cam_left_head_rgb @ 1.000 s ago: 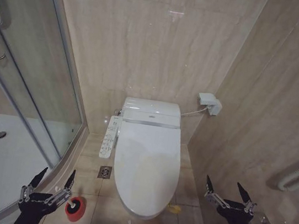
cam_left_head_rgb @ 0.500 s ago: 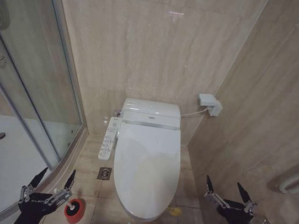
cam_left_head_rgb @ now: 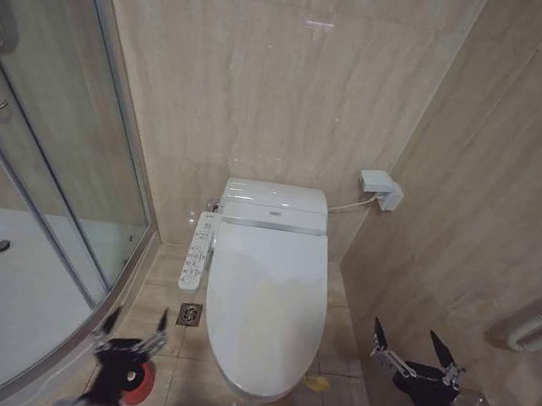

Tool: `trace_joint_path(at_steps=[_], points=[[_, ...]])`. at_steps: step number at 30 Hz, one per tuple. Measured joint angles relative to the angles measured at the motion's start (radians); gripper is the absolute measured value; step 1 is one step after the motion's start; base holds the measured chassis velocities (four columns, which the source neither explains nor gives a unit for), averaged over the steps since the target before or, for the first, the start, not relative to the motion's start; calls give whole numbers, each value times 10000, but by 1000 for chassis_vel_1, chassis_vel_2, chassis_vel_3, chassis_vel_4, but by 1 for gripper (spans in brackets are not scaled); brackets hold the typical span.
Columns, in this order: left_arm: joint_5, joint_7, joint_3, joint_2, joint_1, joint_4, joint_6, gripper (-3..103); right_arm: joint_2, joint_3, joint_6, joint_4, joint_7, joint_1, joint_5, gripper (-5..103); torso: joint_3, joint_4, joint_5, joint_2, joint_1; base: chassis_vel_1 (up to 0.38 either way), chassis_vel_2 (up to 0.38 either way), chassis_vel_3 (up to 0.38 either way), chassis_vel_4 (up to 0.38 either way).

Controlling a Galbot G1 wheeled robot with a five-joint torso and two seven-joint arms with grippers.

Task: Open the toilet lid, clean the toilet bowl with a toilet brush, close the toilet lid, and flush.

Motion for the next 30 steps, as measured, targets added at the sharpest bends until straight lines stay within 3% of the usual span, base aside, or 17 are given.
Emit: trace_joint_path(at_steps=[7,14,19,30], points=[[1113,541,-322,-75,269,-647,48,97,0,0,0,0,0,0,0,100,0,7,5,0,0,0,0,0,0],[1129,541,-552,-59,385,-1158,179,97,0,0,0,0,0,0,-1,100,0,6,5,1,0,0,0,0,0],[476,542,-810,71,163,-872,-59,96,1,0,0,0,0,0,0,100,0,3,3,1,0,0,0,0,0],[-1309,777,-2164,1423,-485,-110,-70,97,0,0,0,0,0,0,0,100,0,5,1,1,0,0,0,0,0]])
